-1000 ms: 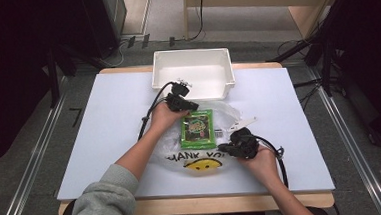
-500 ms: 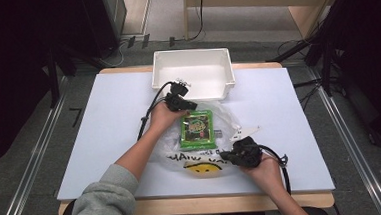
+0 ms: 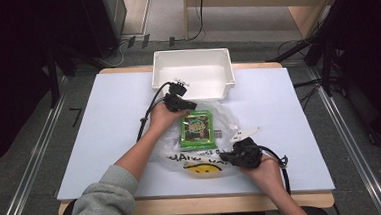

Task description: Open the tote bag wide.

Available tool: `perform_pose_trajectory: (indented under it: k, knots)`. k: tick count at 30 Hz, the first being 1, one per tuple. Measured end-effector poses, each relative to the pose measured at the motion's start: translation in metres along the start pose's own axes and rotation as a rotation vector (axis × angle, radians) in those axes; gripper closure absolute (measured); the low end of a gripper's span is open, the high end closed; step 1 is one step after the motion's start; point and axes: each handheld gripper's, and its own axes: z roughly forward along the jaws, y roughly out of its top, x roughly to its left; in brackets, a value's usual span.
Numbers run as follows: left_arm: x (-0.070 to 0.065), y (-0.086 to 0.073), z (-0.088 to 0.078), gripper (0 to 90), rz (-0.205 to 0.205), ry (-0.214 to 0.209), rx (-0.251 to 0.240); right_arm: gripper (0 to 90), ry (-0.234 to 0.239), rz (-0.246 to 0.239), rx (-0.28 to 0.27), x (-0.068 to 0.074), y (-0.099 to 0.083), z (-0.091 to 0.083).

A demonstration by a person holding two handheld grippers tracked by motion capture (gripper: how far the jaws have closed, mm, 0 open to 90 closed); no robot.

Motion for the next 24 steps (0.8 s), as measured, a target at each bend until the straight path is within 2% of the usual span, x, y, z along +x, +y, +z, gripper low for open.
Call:
perform_pose_trajectory:
  k: [5,10,14,21,24]
  knots:
    - [-0.003,0.001,-0.003,85.1,0.006,-0.014,-0.003,87.7,0.005,0.008,-0.024,-0.001,0.004,-0.001]
    - [-0.007,0.005,-0.015,79.9,0.014,-0.031,-0.027,83.4,-0.003,0.015,-0.045,-0.002,0.007,-0.003]
    - [-0.012,0.007,-0.025,73.8,0.007,-0.046,-0.032,78.7,-0.014,0.014,-0.073,-0.001,0.012,-0.008]
    - [-0.023,0.007,-0.040,65.1,0.034,-0.070,-0.023,74.7,-0.028,0.014,-0.102,0.000,0.024,-0.012]
    - [-0.026,0.006,-0.046,56.5,0.027,-0.075,-0.016,72.1,-0.034,0.012,-0.114,-0.001,0.032,-0.014]
